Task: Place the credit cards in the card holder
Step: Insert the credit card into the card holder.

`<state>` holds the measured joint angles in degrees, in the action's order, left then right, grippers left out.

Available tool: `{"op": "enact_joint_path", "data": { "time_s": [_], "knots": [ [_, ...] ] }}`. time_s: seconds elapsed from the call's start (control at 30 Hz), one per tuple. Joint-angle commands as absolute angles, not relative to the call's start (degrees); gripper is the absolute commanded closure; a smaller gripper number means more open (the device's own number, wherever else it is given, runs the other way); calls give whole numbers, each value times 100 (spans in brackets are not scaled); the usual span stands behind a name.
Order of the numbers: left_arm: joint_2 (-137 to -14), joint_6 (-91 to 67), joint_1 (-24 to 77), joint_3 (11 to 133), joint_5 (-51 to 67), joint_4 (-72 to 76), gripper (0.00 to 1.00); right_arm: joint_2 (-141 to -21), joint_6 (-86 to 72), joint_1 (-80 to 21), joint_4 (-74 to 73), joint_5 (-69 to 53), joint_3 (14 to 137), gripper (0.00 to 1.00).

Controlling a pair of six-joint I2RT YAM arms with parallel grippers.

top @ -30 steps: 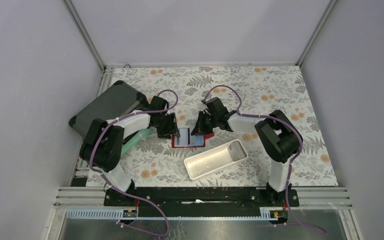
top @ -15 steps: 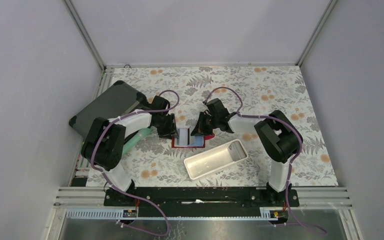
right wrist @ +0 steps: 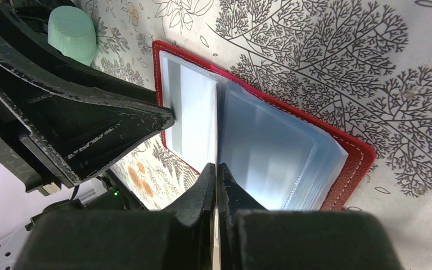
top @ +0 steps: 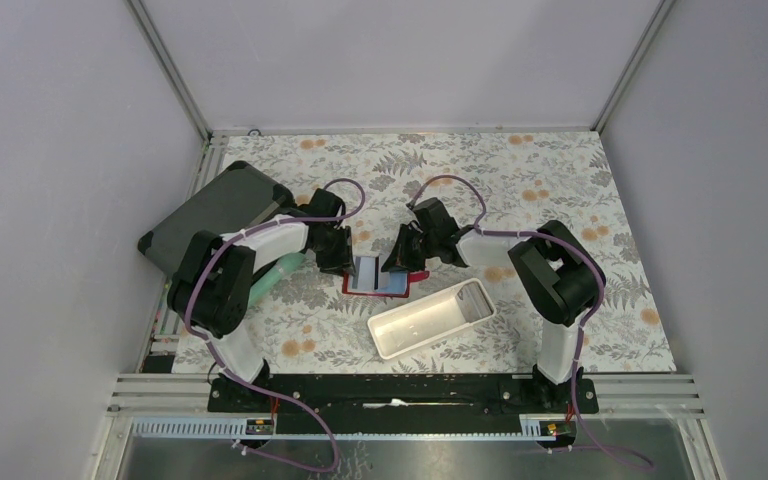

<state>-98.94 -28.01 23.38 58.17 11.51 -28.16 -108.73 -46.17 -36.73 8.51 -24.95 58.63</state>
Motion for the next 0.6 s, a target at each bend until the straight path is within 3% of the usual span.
{"op": "enact_joint_path", "data": {
  "time_s": [0.0,0.57],
  "knots": [
    [-9998,-2595,2364,5959,721,-2892,68,-10811,-4704,-3662,1045,-2445,5754,100],
    [-9984,-2628,2415,5970,846,-2883,71,-10696,-5001,-3665,1383,-2188,5356,100]
  ]
}}
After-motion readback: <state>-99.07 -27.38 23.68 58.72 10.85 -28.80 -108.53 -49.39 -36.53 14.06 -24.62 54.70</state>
